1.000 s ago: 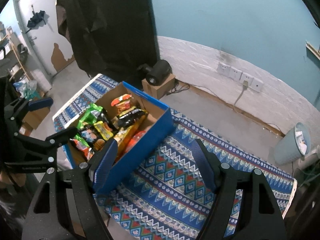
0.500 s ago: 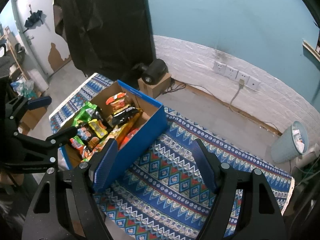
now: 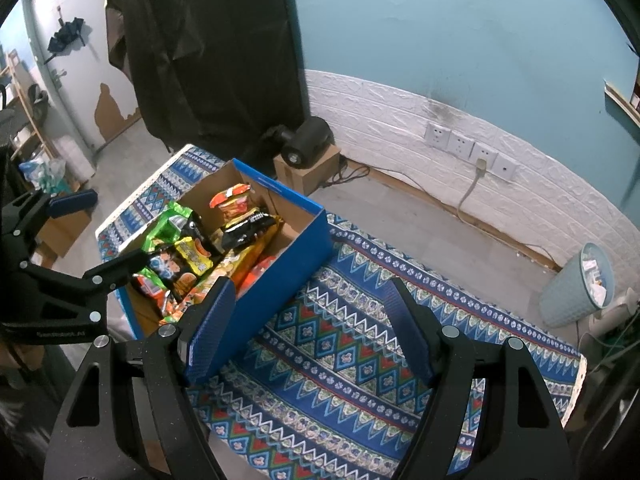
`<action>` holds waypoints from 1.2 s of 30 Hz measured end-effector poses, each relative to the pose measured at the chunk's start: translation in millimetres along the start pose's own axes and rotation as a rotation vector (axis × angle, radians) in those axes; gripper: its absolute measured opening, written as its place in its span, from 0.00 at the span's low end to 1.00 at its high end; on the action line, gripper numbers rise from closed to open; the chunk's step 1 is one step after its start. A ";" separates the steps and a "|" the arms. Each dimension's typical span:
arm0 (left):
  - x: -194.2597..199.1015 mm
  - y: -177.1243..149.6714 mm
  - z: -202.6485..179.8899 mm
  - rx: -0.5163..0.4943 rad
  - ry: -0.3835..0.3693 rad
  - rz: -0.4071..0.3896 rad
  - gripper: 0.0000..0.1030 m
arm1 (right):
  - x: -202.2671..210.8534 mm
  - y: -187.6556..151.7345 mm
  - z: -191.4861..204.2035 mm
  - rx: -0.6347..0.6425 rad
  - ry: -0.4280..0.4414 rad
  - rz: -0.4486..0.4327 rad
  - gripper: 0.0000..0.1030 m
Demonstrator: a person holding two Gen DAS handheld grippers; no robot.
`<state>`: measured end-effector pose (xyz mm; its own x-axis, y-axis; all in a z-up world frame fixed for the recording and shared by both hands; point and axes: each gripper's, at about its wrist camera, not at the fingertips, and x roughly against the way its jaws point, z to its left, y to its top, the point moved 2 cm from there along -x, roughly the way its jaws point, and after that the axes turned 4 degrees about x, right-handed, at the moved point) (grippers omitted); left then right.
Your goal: Organize snacks
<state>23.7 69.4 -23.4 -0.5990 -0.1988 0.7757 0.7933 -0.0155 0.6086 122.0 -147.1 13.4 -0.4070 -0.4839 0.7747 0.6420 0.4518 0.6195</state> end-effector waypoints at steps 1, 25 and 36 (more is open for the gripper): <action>0.3 -0.1 0.2 0.001 0.000 0.000 0.93 | 0.2 0.0 -0.1 0.000 -0.001 -0.001 0.74; 1.7 -2.3 2.9 0.012 0.005 -0.001 0.93 | -0.7 -1.5 -2.6 0.011 -0.007 0.009 0.74; 1.6 -3.1 1.5 0.007 0.008 0.007 0.93 | -0.8 -1.8 -3.3 0.012 -0.008 0.009 0.74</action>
<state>20.1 70.7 -23.8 -0.5923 -0.2068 0.7787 0.7968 -0.0072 0.6042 123.3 -150.0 11.3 -0.4062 -0.4742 0.7811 0.6379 0.4649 0.6140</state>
